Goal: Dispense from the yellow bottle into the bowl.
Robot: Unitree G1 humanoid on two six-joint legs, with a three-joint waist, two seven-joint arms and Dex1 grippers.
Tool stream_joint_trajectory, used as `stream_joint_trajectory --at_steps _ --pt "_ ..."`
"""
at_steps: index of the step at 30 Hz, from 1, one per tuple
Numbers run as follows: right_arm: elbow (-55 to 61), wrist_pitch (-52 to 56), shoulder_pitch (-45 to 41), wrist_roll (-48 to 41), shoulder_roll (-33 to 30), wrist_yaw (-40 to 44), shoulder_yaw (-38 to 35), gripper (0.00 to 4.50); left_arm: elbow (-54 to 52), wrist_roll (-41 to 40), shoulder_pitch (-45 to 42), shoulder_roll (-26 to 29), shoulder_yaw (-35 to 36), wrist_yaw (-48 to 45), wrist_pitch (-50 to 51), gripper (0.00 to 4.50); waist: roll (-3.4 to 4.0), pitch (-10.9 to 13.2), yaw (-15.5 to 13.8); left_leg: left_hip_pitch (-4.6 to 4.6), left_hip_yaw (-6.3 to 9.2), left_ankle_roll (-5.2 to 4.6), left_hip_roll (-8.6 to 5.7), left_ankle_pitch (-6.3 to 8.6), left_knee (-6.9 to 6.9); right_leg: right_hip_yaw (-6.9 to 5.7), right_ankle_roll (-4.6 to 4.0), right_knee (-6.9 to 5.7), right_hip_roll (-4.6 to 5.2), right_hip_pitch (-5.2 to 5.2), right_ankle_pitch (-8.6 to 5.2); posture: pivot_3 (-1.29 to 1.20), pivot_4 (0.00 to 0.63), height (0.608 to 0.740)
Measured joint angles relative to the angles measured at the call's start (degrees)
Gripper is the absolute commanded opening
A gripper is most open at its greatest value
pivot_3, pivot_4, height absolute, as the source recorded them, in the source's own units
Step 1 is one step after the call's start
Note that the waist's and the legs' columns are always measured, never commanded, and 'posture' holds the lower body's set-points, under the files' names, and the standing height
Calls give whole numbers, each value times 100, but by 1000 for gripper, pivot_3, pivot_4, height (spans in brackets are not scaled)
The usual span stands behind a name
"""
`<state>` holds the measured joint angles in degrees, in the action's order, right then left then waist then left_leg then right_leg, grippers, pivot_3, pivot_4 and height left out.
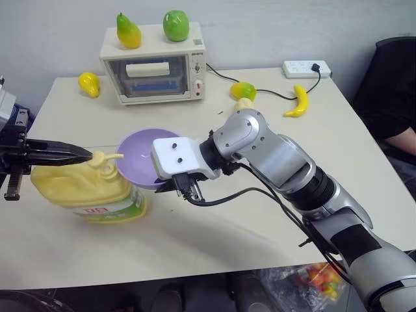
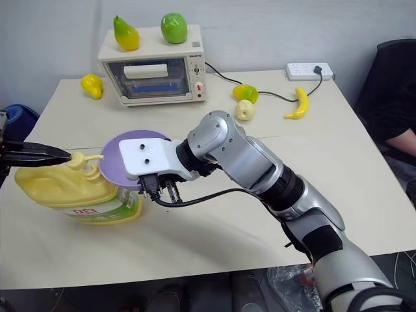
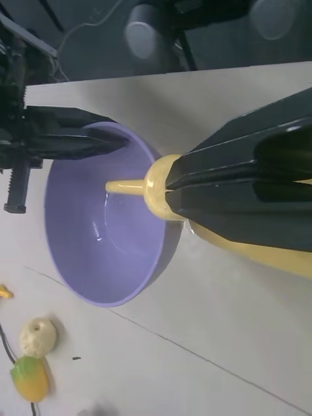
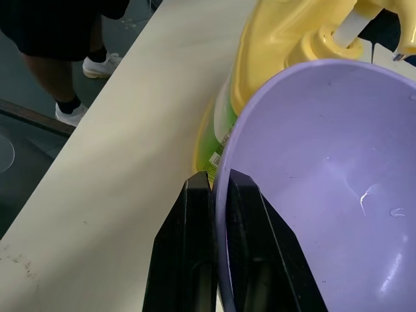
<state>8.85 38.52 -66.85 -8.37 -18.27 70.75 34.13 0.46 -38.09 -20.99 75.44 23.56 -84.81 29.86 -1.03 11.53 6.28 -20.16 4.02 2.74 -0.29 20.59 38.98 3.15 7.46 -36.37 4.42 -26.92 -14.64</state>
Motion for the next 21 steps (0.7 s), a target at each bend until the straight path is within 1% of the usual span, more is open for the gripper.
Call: stream_joint_trajectory --at_steps 6,10,16,21 --pt "0 5 0 1 7 6 0 0 5 72 37 -3 -111 67 -313 17 1 -1 -3 18 3 0 0 -1 1 -1 -1 -3 -1 22 1 0 150 740" --pt "-2 6 0 6 10 25 1 0 6 72 11 -14 -156 94 -340 17 2 -1 -7 23 3 0 0 -1 1 -1 -1 -3 0 27 1 0 150 740" --pt "-39 -11 -1 15 20 56 34 0 5 73 29 -47 -205 133 -372 17 4 -2 -10 54 1 -1 0 0 -6 1 -2 -1 -1 56 0 0 150 740" --pt "-84 -46 -1 27 39 64 65 0 3 73 188 -114 -194 179 -419 17 25 -14 -9 81 -6 -1 1 0 -21 6 -5 0 -3 72 -2 0 150 740"
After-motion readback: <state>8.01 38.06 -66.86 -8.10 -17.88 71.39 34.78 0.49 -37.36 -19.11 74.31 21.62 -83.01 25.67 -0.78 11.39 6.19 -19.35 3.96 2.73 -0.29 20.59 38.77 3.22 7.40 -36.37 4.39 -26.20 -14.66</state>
